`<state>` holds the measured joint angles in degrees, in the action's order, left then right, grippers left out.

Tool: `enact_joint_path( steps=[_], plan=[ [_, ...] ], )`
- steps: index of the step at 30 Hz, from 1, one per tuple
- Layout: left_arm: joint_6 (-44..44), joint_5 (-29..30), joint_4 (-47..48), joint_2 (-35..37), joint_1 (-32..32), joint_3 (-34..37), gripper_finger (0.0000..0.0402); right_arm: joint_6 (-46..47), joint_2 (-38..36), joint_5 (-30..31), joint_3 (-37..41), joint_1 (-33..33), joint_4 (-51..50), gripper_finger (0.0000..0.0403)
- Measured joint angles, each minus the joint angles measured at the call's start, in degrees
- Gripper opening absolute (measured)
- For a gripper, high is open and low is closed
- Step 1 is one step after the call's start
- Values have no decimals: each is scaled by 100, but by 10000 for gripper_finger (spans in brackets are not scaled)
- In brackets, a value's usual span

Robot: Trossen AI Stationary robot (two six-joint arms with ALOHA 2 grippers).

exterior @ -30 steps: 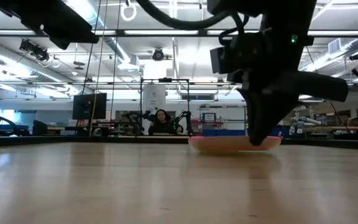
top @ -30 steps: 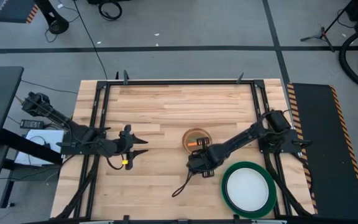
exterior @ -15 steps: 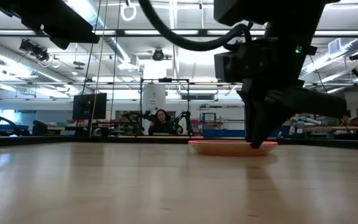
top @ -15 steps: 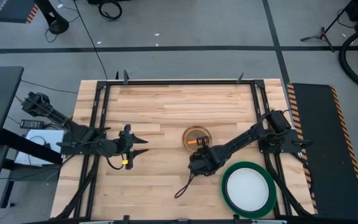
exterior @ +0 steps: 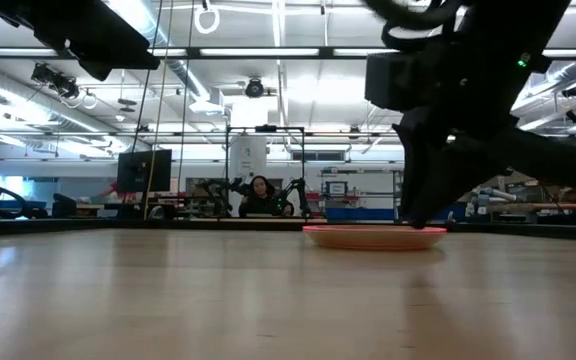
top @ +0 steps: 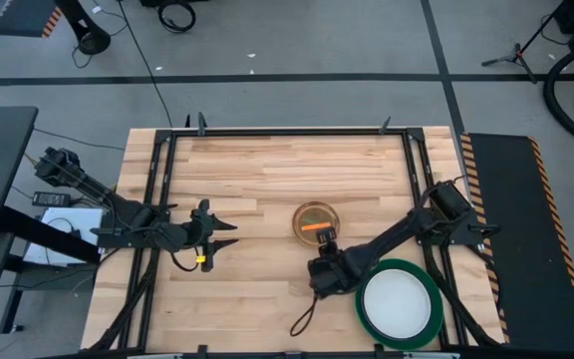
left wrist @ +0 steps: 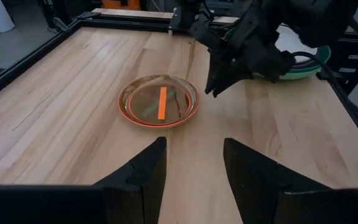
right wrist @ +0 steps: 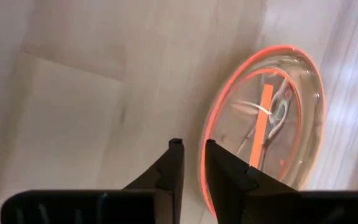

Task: Stack plastic plates
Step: Stack the stacked transparent plates on top of the white plate

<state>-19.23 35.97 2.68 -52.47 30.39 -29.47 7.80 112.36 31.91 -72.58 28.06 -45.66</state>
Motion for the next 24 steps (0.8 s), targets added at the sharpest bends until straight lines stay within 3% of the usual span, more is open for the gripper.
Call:
enact_joint_path(
  steps=[6,12,21,24],
  plan=[
    [-8,0,0,0,9,0,166,13,0,6,0,72,180,136],
    [19,-1,1,-1,9,0,166,696,2,262,0,-196,86,192],
    [226,-4,6,-1,85,0,166,223,4,-141,489,-481,936,168],
    [237,1,3,0,79,0,166,191,-7,33,686,-496,1139,157]
  ],
)
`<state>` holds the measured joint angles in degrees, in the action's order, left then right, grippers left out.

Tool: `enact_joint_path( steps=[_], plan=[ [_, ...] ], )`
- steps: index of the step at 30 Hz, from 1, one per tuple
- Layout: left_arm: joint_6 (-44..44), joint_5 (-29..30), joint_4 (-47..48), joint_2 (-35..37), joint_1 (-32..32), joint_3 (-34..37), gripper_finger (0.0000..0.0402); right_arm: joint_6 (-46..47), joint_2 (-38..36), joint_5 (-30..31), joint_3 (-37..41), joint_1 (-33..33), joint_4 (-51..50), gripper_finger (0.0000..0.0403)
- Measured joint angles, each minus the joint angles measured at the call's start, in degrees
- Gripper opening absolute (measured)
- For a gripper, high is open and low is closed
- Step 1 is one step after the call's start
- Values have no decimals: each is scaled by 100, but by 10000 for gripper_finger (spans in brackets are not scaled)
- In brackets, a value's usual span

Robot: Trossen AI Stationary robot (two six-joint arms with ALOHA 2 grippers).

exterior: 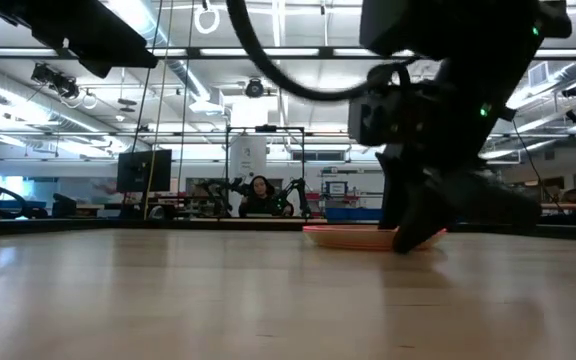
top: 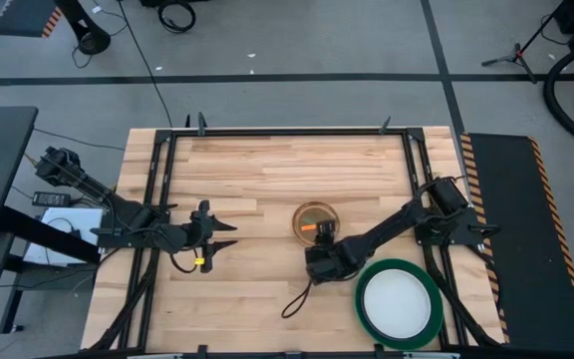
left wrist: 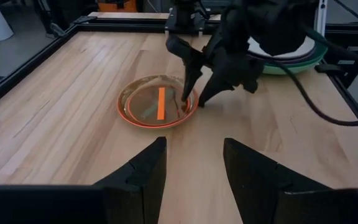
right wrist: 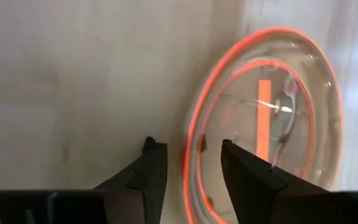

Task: Stack plastic plates
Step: Stack the stacked transparent plates on top of the white plate

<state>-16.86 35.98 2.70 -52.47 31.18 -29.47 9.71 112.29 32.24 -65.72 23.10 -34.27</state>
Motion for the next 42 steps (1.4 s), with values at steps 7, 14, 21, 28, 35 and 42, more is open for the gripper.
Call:
enact_joint_path(
  steps=[7,14,21,28,35,42],
  plan=[
    [-4,2,-184,-1,2,-2,166,149,5,383,103,-5,-142,140],
    [15,1,-317,-2,2,-2,166,467,9,152,101,-102,-303,86],
    [295,-1,-543,-2,2,-2,166,512,-4,-88,90,-194,-345,13],
    [748,-1,-1057,0,2,-2,166,767,6,-268,-147,-12,-938,11],
    [765,-1,-1111,-2,2,-2,166,1012,15,-103,-822,321,-2126,11],
    [704,-64,-1106,-1,40,-2,166,1768,15,-17,-1556,689,-2728,11]
  ],
)
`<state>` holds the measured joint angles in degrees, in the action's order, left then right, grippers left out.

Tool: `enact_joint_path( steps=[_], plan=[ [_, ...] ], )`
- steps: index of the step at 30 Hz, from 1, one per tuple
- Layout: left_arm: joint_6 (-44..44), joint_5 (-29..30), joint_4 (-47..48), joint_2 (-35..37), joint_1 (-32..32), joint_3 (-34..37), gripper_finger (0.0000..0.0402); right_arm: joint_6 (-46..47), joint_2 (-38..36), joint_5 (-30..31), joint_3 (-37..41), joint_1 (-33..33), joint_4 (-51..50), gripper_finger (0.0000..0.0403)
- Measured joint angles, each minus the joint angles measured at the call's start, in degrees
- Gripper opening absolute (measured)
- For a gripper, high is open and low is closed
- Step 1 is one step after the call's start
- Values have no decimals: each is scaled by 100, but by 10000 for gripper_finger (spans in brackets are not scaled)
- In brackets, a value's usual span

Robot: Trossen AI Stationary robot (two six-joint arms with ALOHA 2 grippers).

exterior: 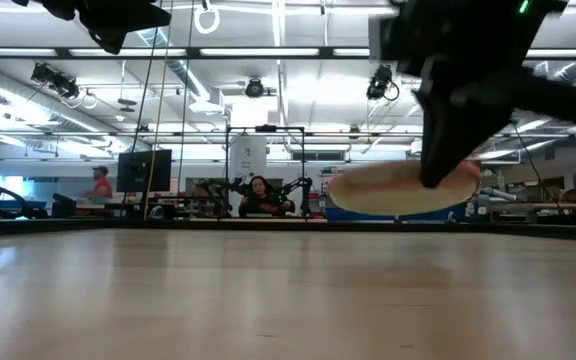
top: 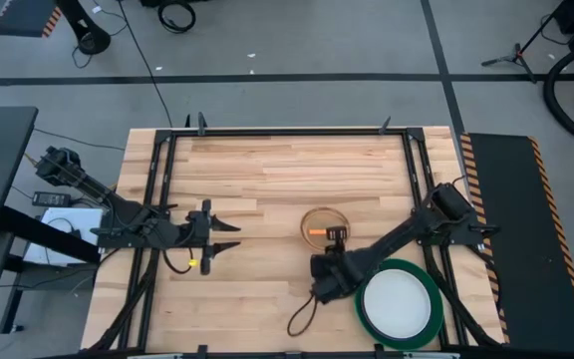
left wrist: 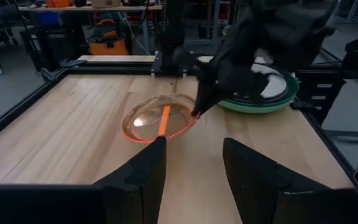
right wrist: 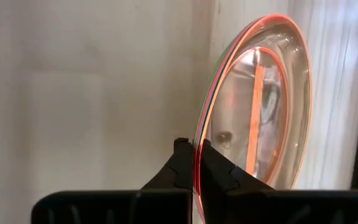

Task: Stack plastic plates
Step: Stack the stacked transparent plates on top of the white plate

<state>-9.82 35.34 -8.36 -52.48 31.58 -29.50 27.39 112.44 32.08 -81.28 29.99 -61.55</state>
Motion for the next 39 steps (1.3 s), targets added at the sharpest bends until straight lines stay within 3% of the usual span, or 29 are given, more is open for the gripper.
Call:
enact_joint_path(
  steps=[7,15,23,30,39],
  plan=[
    [-2,-14,4,1,179,0,166,353,0,539,-990,721,-869,11],
    [-152,-339,-46,0,474,0,166,1515,-3,366,-2641,1215,-2868,11],
    [-256,-646,-89,-1,776,0,166,2408,-233,-723,-3561,1470,-2855,11],
    [-260,-732,-87,-1,1013,0,166,3846,-232,-2400,-3586,1771,-2851,11],
    [-254,-822,-88,-1,1225,0,166,5521,-232,-3240,-3467,2237,-2848,11]
  ],
)
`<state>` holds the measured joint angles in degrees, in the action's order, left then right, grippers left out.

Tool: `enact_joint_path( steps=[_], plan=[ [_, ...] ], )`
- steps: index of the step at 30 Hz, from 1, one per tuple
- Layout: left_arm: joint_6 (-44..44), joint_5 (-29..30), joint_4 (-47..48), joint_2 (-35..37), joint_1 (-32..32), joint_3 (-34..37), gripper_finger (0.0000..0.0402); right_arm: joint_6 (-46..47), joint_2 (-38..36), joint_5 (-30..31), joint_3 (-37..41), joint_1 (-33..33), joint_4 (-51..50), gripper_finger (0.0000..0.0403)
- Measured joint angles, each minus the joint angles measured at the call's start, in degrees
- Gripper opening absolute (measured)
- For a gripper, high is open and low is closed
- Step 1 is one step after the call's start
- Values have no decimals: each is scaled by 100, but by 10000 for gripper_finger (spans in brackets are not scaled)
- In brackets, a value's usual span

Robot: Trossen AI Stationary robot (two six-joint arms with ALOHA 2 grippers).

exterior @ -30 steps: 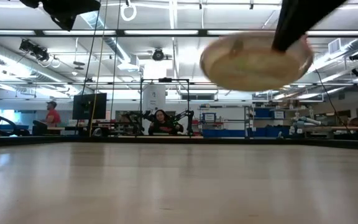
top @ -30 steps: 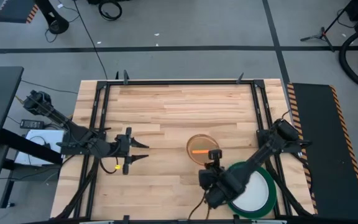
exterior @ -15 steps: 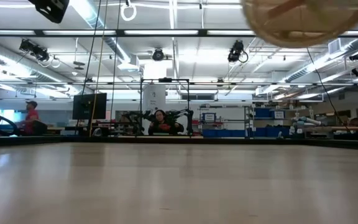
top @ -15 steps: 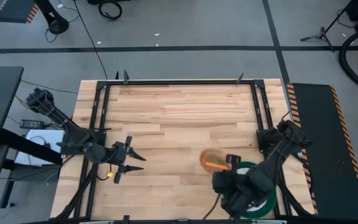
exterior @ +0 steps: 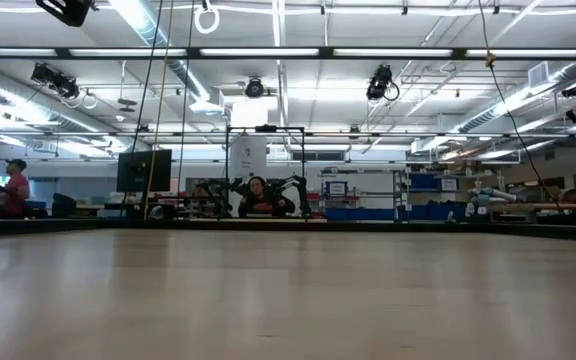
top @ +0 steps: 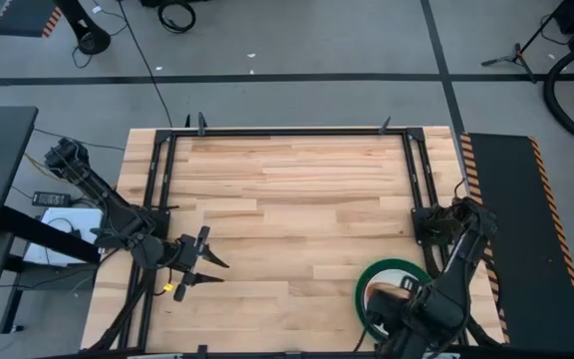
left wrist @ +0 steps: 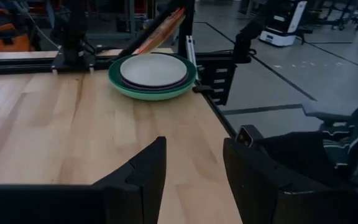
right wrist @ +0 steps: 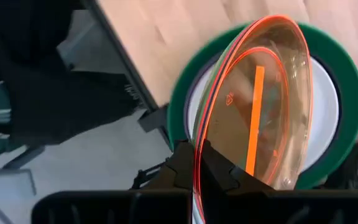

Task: Stack plastic plates
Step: Stack the stacked transparent plates on top of the white plate

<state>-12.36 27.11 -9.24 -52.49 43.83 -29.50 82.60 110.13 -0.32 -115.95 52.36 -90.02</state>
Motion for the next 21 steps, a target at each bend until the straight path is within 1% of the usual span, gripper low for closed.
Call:
enact_joint_path(
  steps=[3,5,8,10,12,15,18,21],
  plan=[
    [11,0,1,0,52,0,166,330,2,-212,328,95,15,11],
    [13,0,7,0,86,0,166,601,1,-475,664,119,-5,11],
    [77,4,7,0,138,-1,166,748,6,-1220,1219,48,96,11],
    [102,29,11,0,182,0,166,735,11,-1609,1574,-44,171,11],
    [142,102,15,0,211,0,166,674,13,-1690,1832,-126,257,11],
    [321,129,126,0,219,0,166,603,13,-1482,2057,-219,509,11],
    [408,133,271,0,193,0,166,389,13,-1274,2132,-275,926,11],
    [412,133,281,0,80,-1,166,311,13,-1230,2167,-298,1065,11]
  ],
)
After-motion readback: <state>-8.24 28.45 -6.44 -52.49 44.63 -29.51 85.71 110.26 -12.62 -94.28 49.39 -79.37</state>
